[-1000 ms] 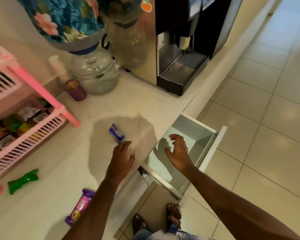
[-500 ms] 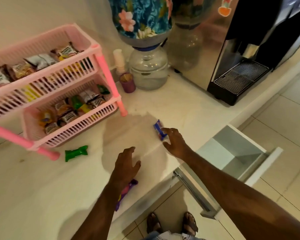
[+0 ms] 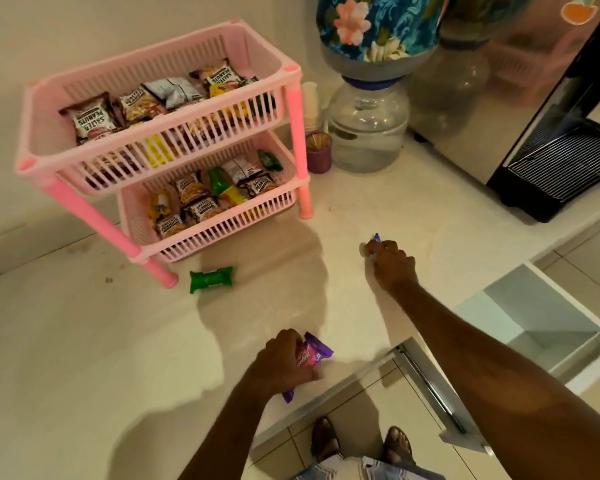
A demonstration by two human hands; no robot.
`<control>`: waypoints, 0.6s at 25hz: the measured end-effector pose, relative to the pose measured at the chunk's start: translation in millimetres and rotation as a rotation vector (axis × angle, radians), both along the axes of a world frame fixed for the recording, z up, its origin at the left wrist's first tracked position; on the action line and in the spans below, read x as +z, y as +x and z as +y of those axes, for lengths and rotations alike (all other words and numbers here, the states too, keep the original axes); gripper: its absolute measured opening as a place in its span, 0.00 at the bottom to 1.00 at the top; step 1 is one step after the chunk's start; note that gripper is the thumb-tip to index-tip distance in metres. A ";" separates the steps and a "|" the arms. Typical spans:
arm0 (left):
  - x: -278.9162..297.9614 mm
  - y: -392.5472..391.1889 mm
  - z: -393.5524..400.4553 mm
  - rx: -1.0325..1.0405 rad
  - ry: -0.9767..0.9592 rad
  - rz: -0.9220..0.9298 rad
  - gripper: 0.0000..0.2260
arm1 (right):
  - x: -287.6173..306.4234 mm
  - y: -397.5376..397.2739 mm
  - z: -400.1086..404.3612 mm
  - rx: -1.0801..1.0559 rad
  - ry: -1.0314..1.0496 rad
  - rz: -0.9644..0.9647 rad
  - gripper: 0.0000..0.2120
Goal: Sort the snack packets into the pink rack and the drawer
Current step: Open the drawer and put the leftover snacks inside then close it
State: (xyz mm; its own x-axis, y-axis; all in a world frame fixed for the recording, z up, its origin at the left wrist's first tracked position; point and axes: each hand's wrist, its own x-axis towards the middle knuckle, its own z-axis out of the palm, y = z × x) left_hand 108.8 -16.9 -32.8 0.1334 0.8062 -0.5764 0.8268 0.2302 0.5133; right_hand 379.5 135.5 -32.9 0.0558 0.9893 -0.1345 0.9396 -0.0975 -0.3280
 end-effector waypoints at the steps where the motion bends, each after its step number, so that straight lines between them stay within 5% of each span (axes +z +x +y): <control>1: -1.5 2.7 -2.3 -0.030 0.020 0.030 0.36 | -1.1 -0.4 -0.8 -0.001 0.007 -0.008 0.15; 6: -2.8 9.7 0.0 -0.053 0.094 0.086 0.26 | 2.1 -0.2 -17.7 -0.048 0.049 0.210 0.17; 15: 17.8 60.9 26.0 0.065 0.025 -0.216 0.25 | -3.8 55.6 -67.8 -0.163 0.134 0.661 0.22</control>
State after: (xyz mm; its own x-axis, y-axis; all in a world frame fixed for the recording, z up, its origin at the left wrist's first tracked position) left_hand 169.7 9.1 -15.0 0.1991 0.8309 -0.5195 0.6806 0.2642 0.6834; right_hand 435.1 67.7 -36.7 0.1536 0.9858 -0.0684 0.5150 -0.1389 -0.8459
